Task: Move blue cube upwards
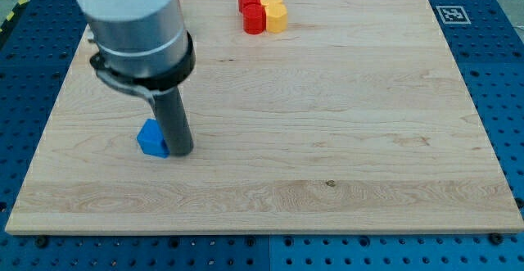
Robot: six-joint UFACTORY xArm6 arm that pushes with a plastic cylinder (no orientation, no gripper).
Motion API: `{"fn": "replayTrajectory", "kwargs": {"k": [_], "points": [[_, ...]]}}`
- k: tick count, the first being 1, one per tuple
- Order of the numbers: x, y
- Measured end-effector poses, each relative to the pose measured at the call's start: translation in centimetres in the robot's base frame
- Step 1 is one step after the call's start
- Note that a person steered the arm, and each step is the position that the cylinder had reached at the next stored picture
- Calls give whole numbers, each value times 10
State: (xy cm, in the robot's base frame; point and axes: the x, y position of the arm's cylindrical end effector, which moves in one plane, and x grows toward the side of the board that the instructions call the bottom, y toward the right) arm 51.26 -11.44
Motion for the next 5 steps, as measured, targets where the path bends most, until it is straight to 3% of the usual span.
{"fn": "replayTrajectory", "kwargs": {"k": [1, 2, 4, 5], "points": [[-28, -1], [-30, -1], [67, -7], [40, -34]]}}
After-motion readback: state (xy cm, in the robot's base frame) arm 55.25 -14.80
